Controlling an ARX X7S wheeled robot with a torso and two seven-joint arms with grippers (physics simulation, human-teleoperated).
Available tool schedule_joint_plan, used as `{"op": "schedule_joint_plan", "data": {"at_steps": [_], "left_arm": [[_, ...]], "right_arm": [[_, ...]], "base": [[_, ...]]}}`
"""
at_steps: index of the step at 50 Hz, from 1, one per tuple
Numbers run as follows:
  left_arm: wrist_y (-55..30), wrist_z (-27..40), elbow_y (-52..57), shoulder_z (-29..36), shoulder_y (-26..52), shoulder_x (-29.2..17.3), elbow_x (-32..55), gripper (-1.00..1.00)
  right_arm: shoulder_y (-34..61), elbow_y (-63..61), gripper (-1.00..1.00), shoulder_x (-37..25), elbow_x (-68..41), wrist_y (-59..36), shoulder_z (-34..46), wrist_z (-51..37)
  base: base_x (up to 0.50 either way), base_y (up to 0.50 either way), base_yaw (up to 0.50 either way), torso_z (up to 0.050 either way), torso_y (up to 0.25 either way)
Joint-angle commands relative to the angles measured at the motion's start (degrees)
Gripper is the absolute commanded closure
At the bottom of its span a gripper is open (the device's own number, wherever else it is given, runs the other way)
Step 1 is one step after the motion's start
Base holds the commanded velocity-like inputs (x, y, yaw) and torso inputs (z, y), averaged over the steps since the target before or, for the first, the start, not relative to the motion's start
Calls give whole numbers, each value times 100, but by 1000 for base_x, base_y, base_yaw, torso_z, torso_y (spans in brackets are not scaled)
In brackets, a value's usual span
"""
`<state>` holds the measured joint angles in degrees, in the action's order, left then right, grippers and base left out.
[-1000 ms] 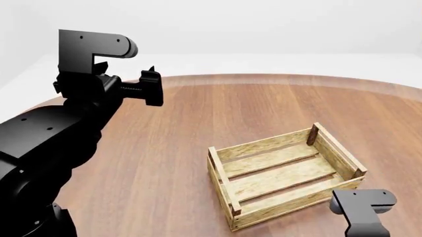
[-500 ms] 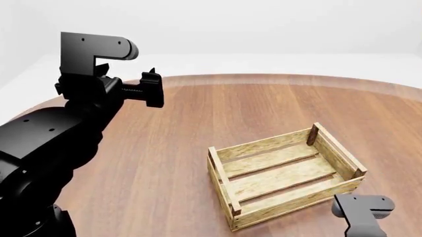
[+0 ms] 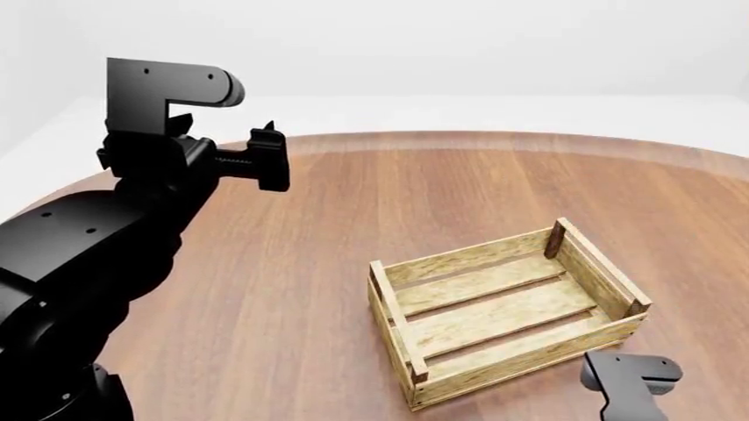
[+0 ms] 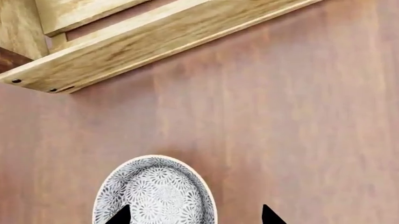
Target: Stack the right bowl on the left bowl and place them in the tray.
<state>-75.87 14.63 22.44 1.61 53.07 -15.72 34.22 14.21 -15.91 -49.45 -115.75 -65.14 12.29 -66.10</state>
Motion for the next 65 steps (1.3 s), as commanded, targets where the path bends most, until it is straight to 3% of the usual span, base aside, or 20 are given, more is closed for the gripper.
{"op": "schedule_joint_plan", "data": {"at_steps": [1, 3, 13, 14, 31, 45, 46, 63, 65], "left_arm": [[5, 10, -7, -2, 4, -9, 16, -100], [21, -4, -28, -3, 8, -14, 19, -100], [26, 6, -31, 0, 9, -19, 31, -100], [-7, 14, -23, -31, 21, -13, 53, -100], [36, 38, -43, -11, -20, -22, 75, -100], [48, 56, -28, 3, -43, -27, 101, -100], [78, 47, -40, 19, -68, -37, 92, -100], [88, 63, -41, 20, -78, -61, 131, -100], [71, 71, -40, 19, -54, -65, 140, -100]], "right_arm": [[19, 151, -100, 55, 168, -35, 62, 177], [-56, 603, -100, 202, 680, -115, 159, 707], [-51, 601, -100, 189, 684, -93, 183, 723], [-364, 806, -100, 257, 1059, -46, 214, 1162], [-831, 1383, -100, 491, 2017, 254, 370, 2325], [-832, 1427, -100, 507, 2099, 305, 406, 2482], [-818, 1242, 100, 498, 2243, 315, 447, 2538], [-714, 924, 100, 446, 2481, 321, 539, 2735], [-704, 405, 100, 366, 2587, 330, 534, 2911]], "base": [[0, 0, 0, 0, 0], [0, 0, 0, 0, 0], [0, 0, 0, 0, 0], [0, 0, 0, 0, 0], [0, 0, 0, 0, 0], [0, 0, 0, 0, 0], [0, 0, 0, 0, 0], [0, 0, 0, 0, 0], [0, 0, 0, 0, 0]]}}
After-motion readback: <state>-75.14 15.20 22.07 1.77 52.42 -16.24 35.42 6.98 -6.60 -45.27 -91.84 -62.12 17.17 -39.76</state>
